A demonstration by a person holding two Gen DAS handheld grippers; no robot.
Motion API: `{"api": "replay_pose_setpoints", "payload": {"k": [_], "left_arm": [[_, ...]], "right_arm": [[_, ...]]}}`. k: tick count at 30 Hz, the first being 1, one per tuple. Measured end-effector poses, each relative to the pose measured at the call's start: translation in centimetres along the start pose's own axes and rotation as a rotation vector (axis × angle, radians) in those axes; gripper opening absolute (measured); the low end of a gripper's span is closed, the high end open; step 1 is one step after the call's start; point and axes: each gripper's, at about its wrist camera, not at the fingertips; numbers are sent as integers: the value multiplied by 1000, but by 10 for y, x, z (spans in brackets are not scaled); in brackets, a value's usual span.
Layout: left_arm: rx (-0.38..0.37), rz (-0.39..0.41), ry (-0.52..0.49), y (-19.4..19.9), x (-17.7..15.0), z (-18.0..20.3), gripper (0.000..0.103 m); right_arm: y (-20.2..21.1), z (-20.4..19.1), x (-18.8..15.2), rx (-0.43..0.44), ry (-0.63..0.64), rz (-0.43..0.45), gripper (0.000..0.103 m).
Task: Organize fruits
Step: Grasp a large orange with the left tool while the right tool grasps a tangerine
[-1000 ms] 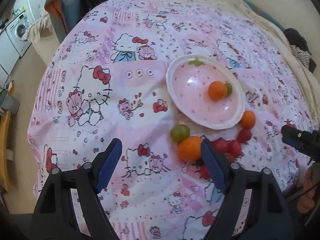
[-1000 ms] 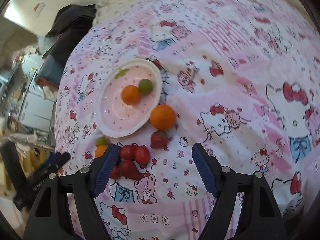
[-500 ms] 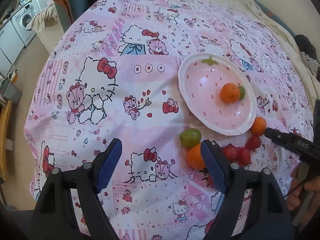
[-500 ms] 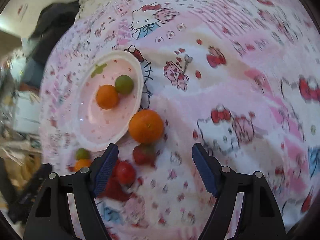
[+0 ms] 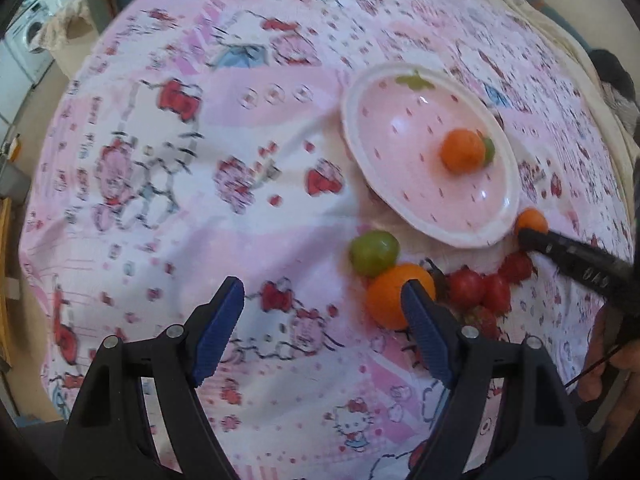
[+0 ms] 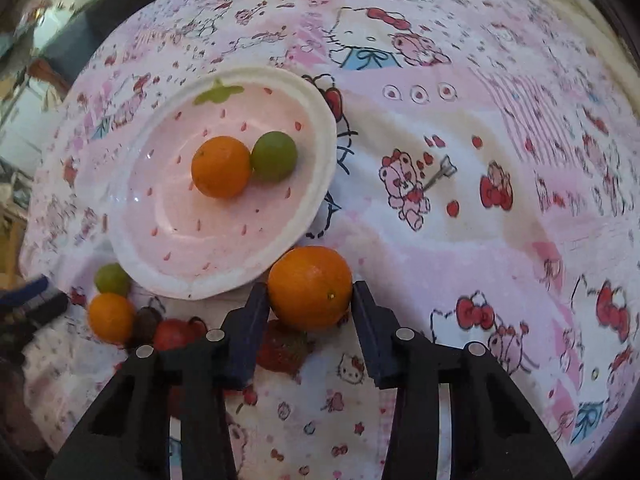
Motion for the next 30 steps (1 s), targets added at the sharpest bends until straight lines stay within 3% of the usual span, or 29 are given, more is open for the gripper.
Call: {"api": "replay_pose_setpoints", "payload": {"k": [7,10,13,23,30], "left_arm": [[-81,-20,-42,-10,-1,28,78],[-103,-50,-36,-23,3,35,65],[-113,-81,-26,-32,4,37,40],[-128,-29,-33,-6,-6,27,39],[-82,5,-25,10,-11,17,39]], "right_arm": [[48,0,1,82,-58,99,43],[58,1,-2,103,-72,110,43],[61,-2,0,88,-63,114,43],[72,-8,-7,90,-75,111,43],[77,-19,-15,78,-52,112,43]]}}
Point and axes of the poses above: each gripper's, at about its wrist camera, not at the fingertips, and y roughly against the way its jaws point, z to its right, x to its top, and after that the axes turned 7 degrees about -y, right-handed
